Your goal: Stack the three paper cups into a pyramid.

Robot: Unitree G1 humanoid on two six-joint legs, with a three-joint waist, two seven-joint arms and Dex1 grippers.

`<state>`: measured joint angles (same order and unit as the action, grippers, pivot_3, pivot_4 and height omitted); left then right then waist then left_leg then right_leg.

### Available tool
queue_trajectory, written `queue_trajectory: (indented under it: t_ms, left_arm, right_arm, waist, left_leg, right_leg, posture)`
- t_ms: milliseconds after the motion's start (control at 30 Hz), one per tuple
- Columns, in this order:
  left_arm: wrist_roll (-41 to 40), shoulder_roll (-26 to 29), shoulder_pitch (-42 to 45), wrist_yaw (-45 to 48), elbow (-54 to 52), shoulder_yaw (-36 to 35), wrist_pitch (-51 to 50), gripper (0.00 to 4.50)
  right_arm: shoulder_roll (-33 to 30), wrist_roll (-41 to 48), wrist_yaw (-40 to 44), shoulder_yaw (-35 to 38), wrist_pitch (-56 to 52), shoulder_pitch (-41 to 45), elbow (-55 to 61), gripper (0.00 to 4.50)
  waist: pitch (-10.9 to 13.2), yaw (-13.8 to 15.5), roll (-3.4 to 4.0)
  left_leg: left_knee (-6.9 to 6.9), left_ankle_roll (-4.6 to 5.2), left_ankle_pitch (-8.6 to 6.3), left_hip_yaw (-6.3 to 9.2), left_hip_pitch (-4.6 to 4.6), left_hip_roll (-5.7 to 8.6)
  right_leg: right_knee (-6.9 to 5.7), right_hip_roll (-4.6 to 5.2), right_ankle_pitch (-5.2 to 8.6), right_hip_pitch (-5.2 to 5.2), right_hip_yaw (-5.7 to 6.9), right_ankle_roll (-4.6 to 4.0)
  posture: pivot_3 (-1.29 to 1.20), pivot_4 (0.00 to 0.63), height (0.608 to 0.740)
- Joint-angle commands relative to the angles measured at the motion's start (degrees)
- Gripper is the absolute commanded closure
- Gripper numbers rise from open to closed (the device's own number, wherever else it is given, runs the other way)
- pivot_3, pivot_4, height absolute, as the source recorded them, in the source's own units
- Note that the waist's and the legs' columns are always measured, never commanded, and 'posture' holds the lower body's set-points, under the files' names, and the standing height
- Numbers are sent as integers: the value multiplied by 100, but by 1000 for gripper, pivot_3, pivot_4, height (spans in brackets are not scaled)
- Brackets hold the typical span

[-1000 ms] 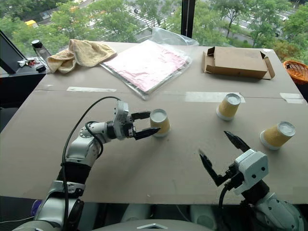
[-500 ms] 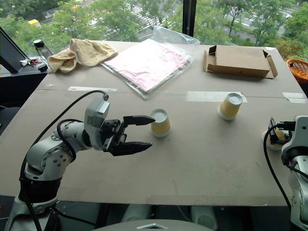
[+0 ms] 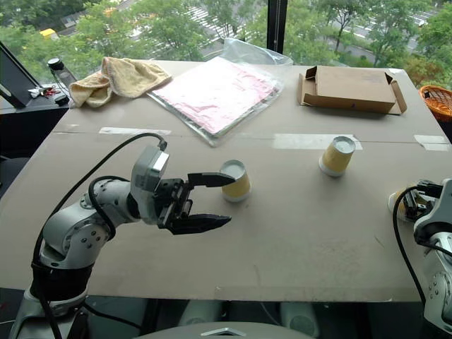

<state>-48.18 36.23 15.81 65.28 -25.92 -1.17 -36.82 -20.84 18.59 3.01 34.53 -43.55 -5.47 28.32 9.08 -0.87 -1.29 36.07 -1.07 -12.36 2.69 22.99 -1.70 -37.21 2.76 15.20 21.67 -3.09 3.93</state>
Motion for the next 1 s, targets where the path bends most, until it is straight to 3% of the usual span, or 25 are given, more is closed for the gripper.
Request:
queue_trajectory:
  t_ms: [33,67,200,300,400,533,700,1000]
  left_arm:
    - [-83,41,18,94,4,-80,102,0]
    - [-55,24,-7,80,42,-106,148,0]
    - [248,-295,-288,-471,85,-472,708,0]
    - [119,-221,-745,-311,344,-789,765,0]
    - [-204,-12,-1112,-106,545,-1225,646,0]
    - [-158,359,-1584,100,502,-1577,682,0]
    - [-39,671,-1912,244,439,-1874,836,0]
    - [-6,870,-2385,394,454,-2345,1022,0]
  right_arm:
    - [-3,49,73,157,165,-120,183,2164]
    - [-34,66,181,118,243,-179,224,2392]
    - [-74,1144,1220,-70,289,-487,1075,2392]
    - [-428,1766,2106,-822,216,-829,1930,2392]
    - [-759,1486,2307,-1895,334,-607,2144,2392]
    - [-704,810,2140,-3169,489,528,1448,2392]
    - [-669,371,2297,-3866,743,1249,786,2392]
    - [-739,-249,2561,-4468,1153,1736,183,2392]
  waist:
    - [0,0,0]
    - [0,3,0]
    - [3,-7,6]
    - [9,-72,19]
    - [12,-134,13]
    - [20,-118,4]
    - [27,-38,-2]
    - [28,-5,1]
  left_leg:
    - [0,0,0,0,0,0]
    - [0,0,0,0,0,0]
    - [-2,0,0,0,0,-1]
    - [-11,0,0,-5,-5,-5]
    - [-20,0,0,0,-9,-19]
    - [-10,0,0,-1,-6,-23]
    - [-17,-1,-1,1,5,-17]
    - [-22,-2,0,1,83,-16]
  right_leg:
    - [0,0,0,0,1,0]
    - [0,0,0,0,1,0]
    - [5,0,2,0,0,3]
    - [6,-1,0,0,-6,5]
    - [9,-14,6,1,1,9]
    - [19,-13,8,1,4,11]
    - [32,-8,-3,5,7,-7]
    - [27,-10,-17,88,8,13]
  posture:
    - [0,150,740]
    - [0,150,740]
    - [0,150,740]
    - [0,150,740]
    - [0,150,740]
    - [0,150,740]
    - [0,150,740]
    - [0,150,740]
